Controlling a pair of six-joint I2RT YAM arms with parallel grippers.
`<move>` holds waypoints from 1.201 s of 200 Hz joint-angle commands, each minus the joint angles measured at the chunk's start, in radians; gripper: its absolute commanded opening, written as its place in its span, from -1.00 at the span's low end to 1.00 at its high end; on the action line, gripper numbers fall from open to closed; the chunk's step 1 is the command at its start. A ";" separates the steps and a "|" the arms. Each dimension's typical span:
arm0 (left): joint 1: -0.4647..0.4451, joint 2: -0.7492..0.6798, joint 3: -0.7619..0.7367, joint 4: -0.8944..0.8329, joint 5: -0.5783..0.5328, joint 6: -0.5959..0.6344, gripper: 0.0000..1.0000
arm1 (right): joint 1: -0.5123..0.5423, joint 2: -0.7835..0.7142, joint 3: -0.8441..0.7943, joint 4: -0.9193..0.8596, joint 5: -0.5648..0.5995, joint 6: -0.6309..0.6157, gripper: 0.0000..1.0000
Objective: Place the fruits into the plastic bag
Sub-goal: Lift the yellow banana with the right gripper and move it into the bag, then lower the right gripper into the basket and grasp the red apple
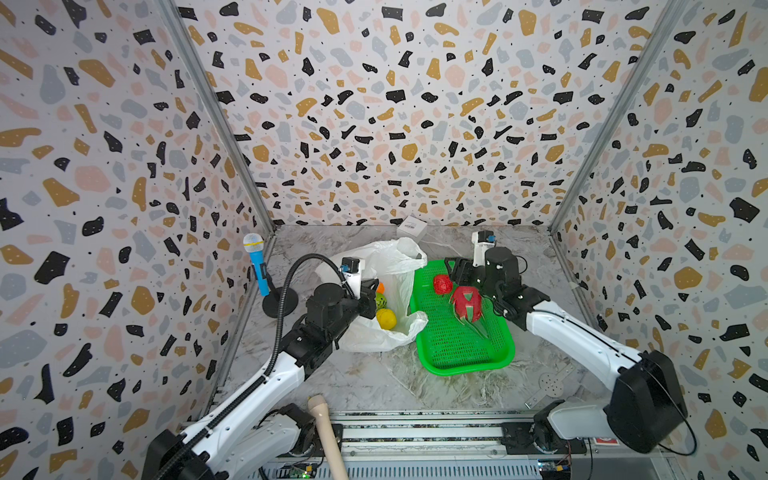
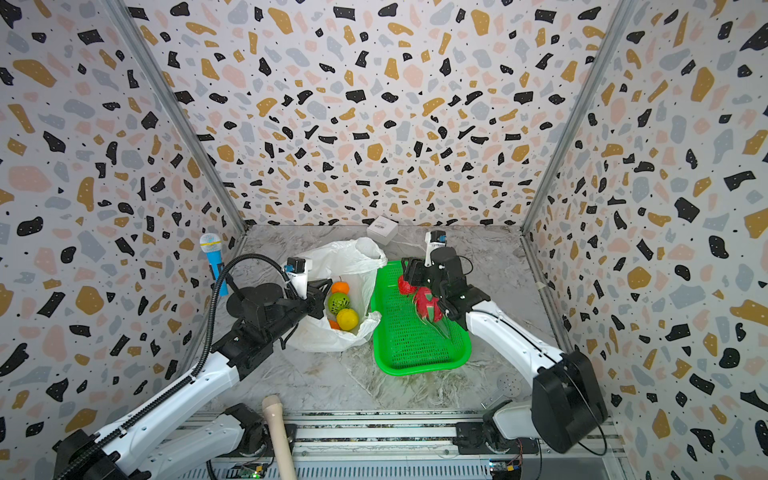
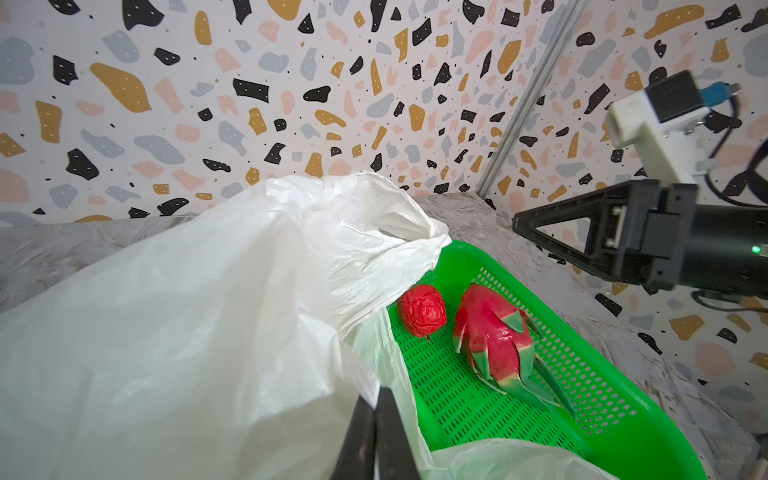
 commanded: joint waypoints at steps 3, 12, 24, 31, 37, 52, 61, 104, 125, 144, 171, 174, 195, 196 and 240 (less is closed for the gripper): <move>0.002 0.004 0.015 0.039 -0.058 -0.033 -1.00 | -0.004 0.157 0.158 -0.227 0.032 -0.129 0.34; 0.002 0.008 0.018 0.037 -0.067 -0.033 -1.00 | -0.003 0.217 0.207 -0.256 0.042 -0.157 0.35; 0.002 0.013 0.018 0.039 -0.077 -0.030 -1.00 | -0.004 0.285 0.261 -0.285 0.050 -0.175 0.36; 0.002 0.015 0.021 0.038 -0.079 -0.028 -1.00 | -0.004 0.323 0.299 -0.313 0.058 -0.183 0.36; 0.002 0.018 0.024 0.035 -0.080 -0.026 -1.00 | -0.002 0.356 0.336 -0.340 0.062 -0.186 0.37; 0.002 0.022 0.035 0.020 -0.079 -0.014 -1.00 | 0.005 0.419 0.401 -0.396 0.065 -0.201 0.41; 0.002 0.021 0.037 0.013 -0.081 -0.004 -1.00 | 0.010 0.448 0.432 -0.427 0.075 -0.212 0.45; 0.002 0.012 0.034 0.014 -0.091 0.004 -1.00 | 0.037 0.533 0.503 -0.533 0.185 -0.243 0.54; 0.002 0.014 0.034 0.018 -0.086 0.001 -1.00 | 0.044 0.563 0.523 -0.569 0.217 -0.267 0.55; 0.002 0.019 0.034 0.022 -0.082 -0.001 -1.00 | 0.052 0.578 0.520 -0.573 0.219 -0.275 0.55; 0.002 0.022 0.031 0.018 -0.085 0.001 -1.00 | 0.061 0.601 0.518 -0.552 0.207 -0.284 0.54; 0.002 0.021 0.029 0.016 -0.085 0.001 -1.00 | 0.062 0.605 0.519 -0.552 0.206 -0.284 0.54; 0.002 0.018 0.032 0.003 -0.093 0.004 -1.00 | 0.067 0.617 0.530 -0.546 0.199 -0.284 0.49; 0.002 0.018 0.032 0.003 -0.094 0.004 -1.00 | 0.067 0.618 0.529 -0.545 0.199 -0.284 0.48; 0.002 0.004 0.034 -0.006 -0.104 0.005 -1.00 | 0.066 0.573 0.482 -0.492 0.168 -0.264 0.15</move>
